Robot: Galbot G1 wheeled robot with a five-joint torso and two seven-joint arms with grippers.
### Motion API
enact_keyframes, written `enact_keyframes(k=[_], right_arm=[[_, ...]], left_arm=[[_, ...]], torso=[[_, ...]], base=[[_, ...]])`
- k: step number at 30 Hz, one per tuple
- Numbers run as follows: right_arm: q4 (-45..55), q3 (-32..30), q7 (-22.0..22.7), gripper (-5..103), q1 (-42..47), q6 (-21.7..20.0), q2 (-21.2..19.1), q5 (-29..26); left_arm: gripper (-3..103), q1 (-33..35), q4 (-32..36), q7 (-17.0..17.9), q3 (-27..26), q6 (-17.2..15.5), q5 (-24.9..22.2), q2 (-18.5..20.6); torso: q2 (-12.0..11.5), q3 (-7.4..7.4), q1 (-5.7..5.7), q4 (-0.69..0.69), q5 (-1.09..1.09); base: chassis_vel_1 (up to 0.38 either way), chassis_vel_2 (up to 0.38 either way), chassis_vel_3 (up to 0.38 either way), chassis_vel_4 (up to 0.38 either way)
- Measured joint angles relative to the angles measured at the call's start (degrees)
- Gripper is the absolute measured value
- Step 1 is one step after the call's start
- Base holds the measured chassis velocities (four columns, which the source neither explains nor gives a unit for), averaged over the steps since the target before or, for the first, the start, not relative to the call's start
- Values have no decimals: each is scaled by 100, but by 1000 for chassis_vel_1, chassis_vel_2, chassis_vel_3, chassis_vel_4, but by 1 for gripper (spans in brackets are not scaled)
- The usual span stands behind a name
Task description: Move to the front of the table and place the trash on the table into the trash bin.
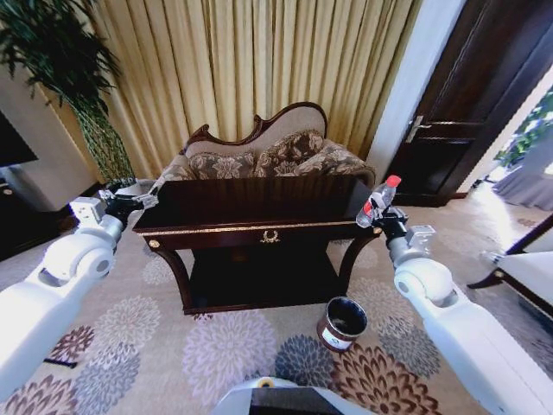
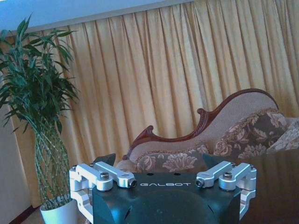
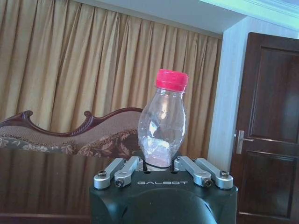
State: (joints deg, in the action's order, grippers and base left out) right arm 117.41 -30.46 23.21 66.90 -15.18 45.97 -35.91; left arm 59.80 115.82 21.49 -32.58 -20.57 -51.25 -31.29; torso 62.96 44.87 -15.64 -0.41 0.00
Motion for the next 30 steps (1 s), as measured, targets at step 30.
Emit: enact_keyframes(k=[30], right_arm=[[-4853, 216, -877, 24, -438, 2060, 1724, 3435]], left_arm=[[100, -3, -44, -19, 152, 154, 55, -70]], torso=[[-1, 1, -1, 1, 0]], base=[[28, -26, -24, 29]])
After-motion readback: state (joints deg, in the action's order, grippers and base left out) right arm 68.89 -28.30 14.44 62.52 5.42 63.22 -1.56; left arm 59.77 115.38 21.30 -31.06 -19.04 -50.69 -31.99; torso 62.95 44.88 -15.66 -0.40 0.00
